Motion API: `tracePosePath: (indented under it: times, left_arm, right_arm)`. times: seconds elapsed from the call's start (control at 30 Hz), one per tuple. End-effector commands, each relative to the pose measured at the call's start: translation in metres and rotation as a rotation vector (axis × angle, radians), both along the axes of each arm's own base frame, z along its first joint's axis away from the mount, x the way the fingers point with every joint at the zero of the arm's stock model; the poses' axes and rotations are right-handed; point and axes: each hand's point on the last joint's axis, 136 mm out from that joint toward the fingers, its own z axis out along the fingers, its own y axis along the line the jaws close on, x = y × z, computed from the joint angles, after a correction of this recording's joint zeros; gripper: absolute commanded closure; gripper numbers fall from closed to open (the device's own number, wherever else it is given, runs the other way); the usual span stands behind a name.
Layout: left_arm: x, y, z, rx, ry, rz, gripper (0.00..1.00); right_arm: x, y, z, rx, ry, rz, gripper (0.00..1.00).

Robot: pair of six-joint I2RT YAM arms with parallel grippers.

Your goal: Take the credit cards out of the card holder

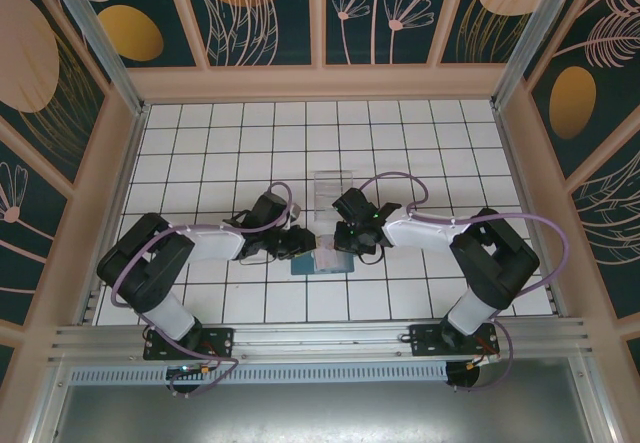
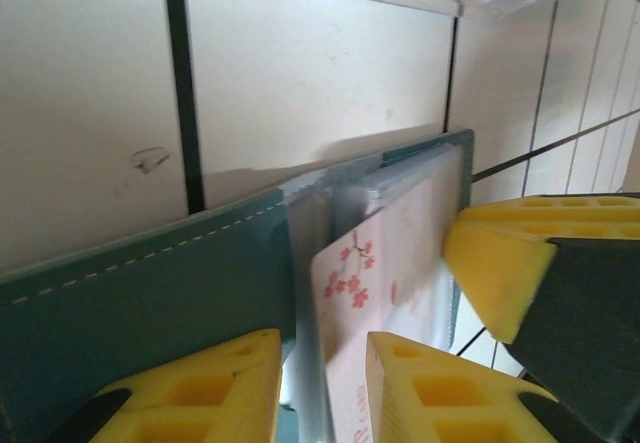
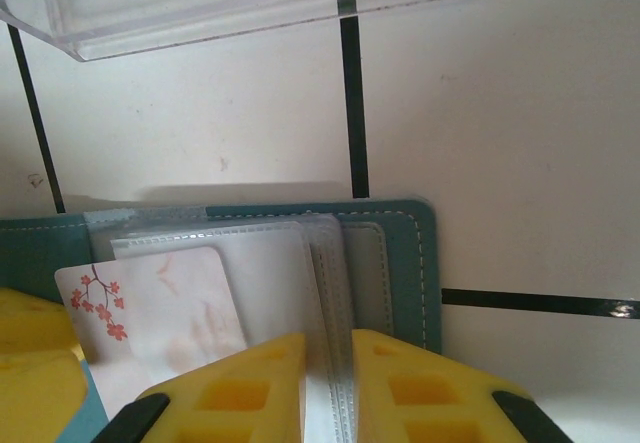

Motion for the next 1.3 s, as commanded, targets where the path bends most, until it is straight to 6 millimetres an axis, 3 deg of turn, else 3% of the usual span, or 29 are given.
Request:
tracePosePath:
  times: [0.0,0.2,0.53,0.9,1.27]
  left_arm:
    - [-0.002,0.002,-0.007,0.028,0.028,0.011,0.71]
    - [0.0,-0.011,0.004,-0.072,0.025,-0.003,0.73]
    - [-0.003,-0.014,-0.004,-0.094,0.053,-0.003,0.77]
    - [-0.006,-0.009,-0.007,-0.092,0.042,0.009,0.87]
    - [-0.016,0.005,-0.007,-0.051,0.027,0.008,0.89]
  right_arm:
    - [-0.013,-0.004,-0.014,-0.041,0.052,0.023,0.82]
    - [-0.012,-0.002,-0.013,-0.039,0.05,0.028,0.83]
    - [-0.012,-0.003,-0.011,-0.041,0.048,0.025,0.83]
    - [-0.012,-0.006,-0.013,-0.049,0.048,0.015,0.84]
    - [-0.011,-0.013,-0.015,-0.072,0.042,-0.003,0.84]
